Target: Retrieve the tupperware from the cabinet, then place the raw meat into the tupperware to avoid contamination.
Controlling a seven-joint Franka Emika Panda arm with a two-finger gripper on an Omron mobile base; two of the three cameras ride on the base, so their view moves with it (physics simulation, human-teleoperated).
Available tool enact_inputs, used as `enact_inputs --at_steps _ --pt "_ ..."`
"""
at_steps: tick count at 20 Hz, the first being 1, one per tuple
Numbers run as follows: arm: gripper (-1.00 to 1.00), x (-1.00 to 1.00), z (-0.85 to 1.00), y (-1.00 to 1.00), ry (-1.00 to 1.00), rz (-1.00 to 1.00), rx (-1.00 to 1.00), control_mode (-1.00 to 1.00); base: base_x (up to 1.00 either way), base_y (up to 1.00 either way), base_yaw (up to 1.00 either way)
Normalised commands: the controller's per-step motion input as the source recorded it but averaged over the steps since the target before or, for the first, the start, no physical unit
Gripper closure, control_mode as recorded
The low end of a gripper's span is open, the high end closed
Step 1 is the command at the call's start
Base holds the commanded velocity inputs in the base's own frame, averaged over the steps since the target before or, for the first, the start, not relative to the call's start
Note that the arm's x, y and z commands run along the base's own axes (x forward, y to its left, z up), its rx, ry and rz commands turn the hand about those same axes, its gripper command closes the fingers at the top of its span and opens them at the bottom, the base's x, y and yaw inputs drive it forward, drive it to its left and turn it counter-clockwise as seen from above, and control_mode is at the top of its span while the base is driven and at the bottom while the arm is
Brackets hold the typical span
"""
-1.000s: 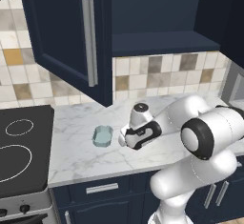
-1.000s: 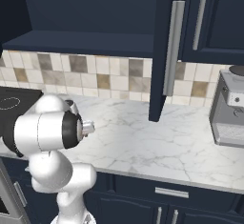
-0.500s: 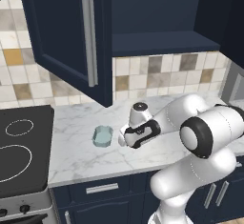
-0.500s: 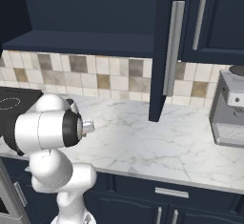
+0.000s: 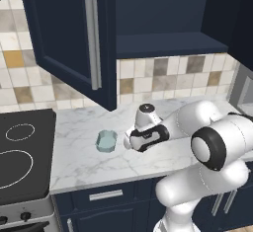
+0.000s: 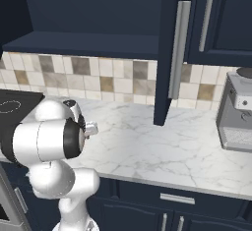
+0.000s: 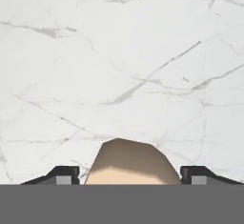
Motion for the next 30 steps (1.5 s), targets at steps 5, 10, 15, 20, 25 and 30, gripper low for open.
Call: enact_inputs --at_steps 5,10,15,20,25,30 --pt "1.00 -0.02 0.60 -0.06 -0.06 0.00 0.00 -1.00 0.00 0.00 0.00" --pt "1.00 -0.04 0.57 -0.01 -0.03 0.01 0.00 -1.00 0.00 0.00 0.00" --pt "1.00 -0.10 0.50 0.06 0.00 0.03 0.00 -1.00 0.00 0.00 0.00" --pt "1.00 -0.10 0.37 0.23 0.00 0.01 0.00 -1.00 0.00 0.00 0.00" --pt "1.00 -0.13 0.27 0.30 0.00 0.00 -0.03 -1.00 0.00 0.00 0.00" --pt "1.00 -0.02 0.05 0.31 0.02 0.01 -0.03 -1.00 0.00 0.00 0.00"
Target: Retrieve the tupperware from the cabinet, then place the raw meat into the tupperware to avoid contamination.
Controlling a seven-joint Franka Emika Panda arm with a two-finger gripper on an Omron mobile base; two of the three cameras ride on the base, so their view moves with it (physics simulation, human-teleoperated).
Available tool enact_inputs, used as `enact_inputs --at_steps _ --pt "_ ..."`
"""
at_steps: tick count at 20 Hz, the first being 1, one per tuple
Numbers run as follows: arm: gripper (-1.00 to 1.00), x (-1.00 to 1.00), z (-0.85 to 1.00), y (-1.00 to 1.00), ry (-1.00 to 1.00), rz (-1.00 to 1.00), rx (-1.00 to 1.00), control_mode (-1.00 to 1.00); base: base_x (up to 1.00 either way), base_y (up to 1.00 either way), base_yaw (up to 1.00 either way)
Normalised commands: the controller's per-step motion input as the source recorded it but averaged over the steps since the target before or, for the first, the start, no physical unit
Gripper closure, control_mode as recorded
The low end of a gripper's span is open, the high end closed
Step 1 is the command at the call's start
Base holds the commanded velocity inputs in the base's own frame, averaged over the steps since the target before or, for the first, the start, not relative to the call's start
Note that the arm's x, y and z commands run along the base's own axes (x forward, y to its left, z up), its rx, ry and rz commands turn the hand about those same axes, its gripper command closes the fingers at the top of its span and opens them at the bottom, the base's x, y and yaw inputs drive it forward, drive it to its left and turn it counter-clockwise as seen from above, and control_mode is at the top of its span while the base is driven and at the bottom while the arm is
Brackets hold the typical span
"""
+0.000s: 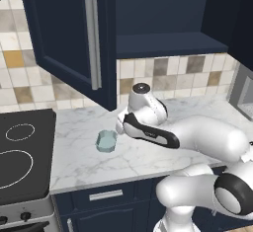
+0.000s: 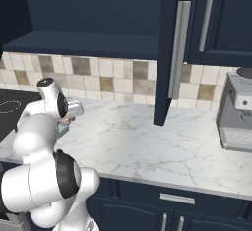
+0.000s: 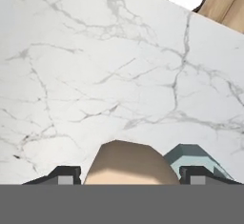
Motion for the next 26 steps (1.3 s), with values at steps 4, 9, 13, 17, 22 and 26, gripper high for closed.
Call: enact_inputs --at_steps 4,9,13,17,22,26 --pt "1.00 0.00 -0.01 0.29 0.13 0.04 -0.03 -1.00 0.00 0.00 0.00" --pt "1.00 0.08 -0.04 0.22 0.21 0.05 0.00 -1.00 0.00 0.00 0.00" --pt "1.00 0.08 -0.07 0.23 0.19 0.06 0.00 -1.00 0.00 0.00 0.00" --pt "1.00 0.05 -0.06 0.26 0.14 0.06 0.00 -1.00 0.00 0.00 0.00" --pt "1.00 0.00 -0.17 0.28 0.04 0.05 -0.03 -1.00 0.00 0.00 0.00" --pt "1.00 0.00 -0.23 0.11 0.00 0.05 -0.02 -1.00 0.00 0.00 0.00"
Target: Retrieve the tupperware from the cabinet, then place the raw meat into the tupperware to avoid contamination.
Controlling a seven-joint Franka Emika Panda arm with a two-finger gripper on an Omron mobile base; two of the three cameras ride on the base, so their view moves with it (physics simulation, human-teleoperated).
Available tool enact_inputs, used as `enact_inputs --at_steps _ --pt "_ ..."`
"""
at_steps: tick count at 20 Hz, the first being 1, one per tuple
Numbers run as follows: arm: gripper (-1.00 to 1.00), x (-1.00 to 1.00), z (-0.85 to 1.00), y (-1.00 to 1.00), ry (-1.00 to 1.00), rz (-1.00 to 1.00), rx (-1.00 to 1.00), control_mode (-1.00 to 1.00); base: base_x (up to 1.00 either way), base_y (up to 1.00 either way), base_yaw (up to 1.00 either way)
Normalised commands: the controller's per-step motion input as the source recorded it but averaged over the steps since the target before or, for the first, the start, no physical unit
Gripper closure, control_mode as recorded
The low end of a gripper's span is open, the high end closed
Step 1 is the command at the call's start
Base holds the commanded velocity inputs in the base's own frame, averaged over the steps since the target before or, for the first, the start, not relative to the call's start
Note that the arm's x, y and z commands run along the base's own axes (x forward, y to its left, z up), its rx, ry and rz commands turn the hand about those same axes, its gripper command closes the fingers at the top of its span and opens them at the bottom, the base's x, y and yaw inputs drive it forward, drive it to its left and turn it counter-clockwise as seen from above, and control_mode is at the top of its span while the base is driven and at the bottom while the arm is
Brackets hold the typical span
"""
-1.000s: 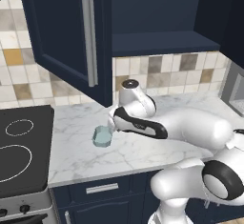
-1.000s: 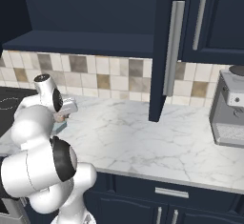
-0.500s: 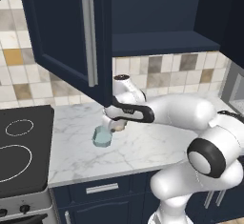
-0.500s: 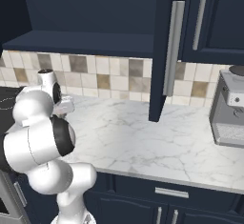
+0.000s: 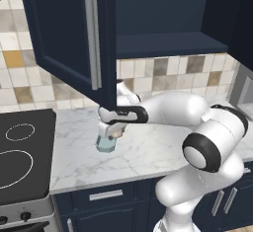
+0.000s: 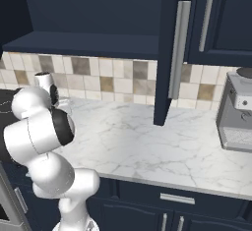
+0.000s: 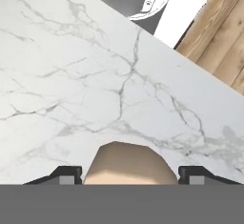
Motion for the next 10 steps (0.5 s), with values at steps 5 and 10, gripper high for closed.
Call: enact_inputs --at_steps 5,10 --pt "1.00 0.02 -0.17 0.00 0.00 0.03 0.00 -1.00 0.00 0.00 0.00" --pt "1.00 0.02 -0.16 -0.02 0.03 0.01 -0.02 -1.00 0.00 0.00 0.00"
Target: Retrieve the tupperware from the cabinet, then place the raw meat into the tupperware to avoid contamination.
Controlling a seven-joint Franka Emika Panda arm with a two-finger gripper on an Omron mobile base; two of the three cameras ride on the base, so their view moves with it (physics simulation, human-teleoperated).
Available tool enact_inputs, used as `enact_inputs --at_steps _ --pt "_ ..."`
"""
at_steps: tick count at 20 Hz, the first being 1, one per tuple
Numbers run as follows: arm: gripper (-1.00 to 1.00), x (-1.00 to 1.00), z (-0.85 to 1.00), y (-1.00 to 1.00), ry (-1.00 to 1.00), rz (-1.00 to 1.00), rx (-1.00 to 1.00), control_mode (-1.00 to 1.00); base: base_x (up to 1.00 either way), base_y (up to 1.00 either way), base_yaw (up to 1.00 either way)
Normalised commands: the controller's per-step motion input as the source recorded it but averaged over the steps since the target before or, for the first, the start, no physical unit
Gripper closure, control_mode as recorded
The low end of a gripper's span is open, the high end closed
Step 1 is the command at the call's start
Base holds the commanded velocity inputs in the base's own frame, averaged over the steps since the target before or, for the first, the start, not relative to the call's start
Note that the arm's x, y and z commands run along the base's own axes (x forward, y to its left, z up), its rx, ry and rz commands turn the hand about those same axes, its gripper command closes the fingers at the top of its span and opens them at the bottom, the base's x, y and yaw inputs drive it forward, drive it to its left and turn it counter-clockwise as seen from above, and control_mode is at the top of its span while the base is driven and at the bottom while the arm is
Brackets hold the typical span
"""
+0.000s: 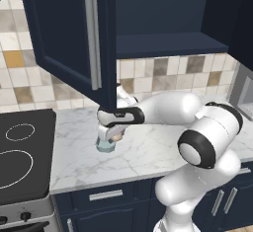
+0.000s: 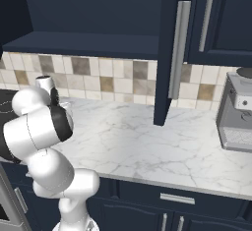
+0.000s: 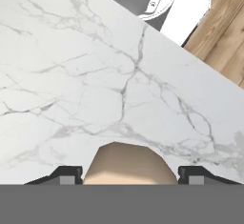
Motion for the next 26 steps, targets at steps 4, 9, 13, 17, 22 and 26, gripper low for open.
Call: enact_inputs --at_steps 4,9,13,17,22,26 --pt "1.00 0.00 -0.12 -0.05 0.09 0.01 -0.06 -1.00 0.00 0.00 0.00" --pt "1.00 0.14 -0.11 0.00 0.07 0.01 -0.04 -1.00 0.00 0.00 0.00" --pt "1.00 0.25 -0.08 0.05 0.02 0.00 0.00 -1.00 0.00 0.00 0.00" --pt "1.00 0.27 -0.04 0.04 0.00 0.00 0.00 -1.00 0.00 0.00 0.00" --pt "1.00 0.18 -0.04 0.04 0.00 0.00 0.00 -1.00 0.00 0.00 0.00" --pt "1.00 0.16 -0.15 0.10 0.00 0.00 0.00 -1.00 0.00 0.00 0.00"
